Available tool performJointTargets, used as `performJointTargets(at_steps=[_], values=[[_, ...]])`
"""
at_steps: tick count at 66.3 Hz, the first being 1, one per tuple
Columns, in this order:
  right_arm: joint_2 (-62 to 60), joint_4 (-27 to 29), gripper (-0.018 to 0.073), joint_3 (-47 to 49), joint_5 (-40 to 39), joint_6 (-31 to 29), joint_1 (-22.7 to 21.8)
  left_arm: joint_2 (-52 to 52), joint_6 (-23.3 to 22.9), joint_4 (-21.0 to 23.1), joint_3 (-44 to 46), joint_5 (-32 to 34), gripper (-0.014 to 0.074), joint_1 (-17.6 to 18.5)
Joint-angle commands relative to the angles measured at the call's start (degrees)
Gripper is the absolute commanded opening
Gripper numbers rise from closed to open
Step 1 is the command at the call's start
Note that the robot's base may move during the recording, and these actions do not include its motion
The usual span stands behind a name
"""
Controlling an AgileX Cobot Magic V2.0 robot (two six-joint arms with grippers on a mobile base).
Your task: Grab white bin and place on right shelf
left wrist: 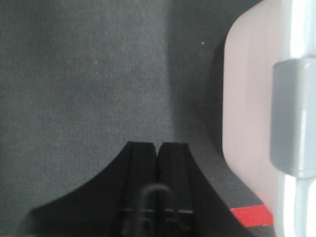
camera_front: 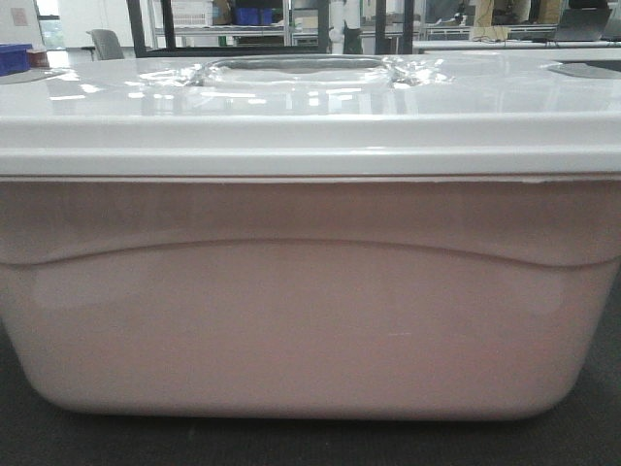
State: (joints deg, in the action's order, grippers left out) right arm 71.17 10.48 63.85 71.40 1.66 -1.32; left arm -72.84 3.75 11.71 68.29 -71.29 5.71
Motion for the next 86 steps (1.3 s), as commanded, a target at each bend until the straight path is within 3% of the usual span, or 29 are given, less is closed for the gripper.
performJointTargets(at_steps=[1,17,38,43,56,61,86], values=[[0.70,0.99,0.0033,2.06,3.25,-0.18,-0.33,1.32,-0.30,1.23,0.58,1.47,-0.0126,-0.09],[1.63,1.55,0.0033,2.06,1.63,-0.74,-0.33,1.32,-0.30,3.02,-4.19,8.85,-0.0126,-0.09],[1.69,2.70,0.0063,2.06,-1.29,-5.23,-0.33,1.19,-0.30,3.65,-4.77,8.78,-0.0112,-0.09],[1.69,3.35,0.0166,2.06,-2.08,-6.16,-0.33,1.19,-0.20,3.65,-4.77,8.16,-0.0036,-0.09],[2.72,3.77,0.0612,2.06,-2.85,-6.15,-0.33,0.96,-0.30,5.18,-4.77,8.02,0.0421,-0.09],[3.66,4.46,0.0608,2.06,-2.45,-6.15,-0.32,-0.12,-0.30,7.41,-4.77,8.02,0.0523,-0.09],[4.19,5.09,0.0605,5.53,-2.18,-5.95,-0.37,-1.85,-0.73,12.33,-2.36,8.13,0.0484,-0.09]])
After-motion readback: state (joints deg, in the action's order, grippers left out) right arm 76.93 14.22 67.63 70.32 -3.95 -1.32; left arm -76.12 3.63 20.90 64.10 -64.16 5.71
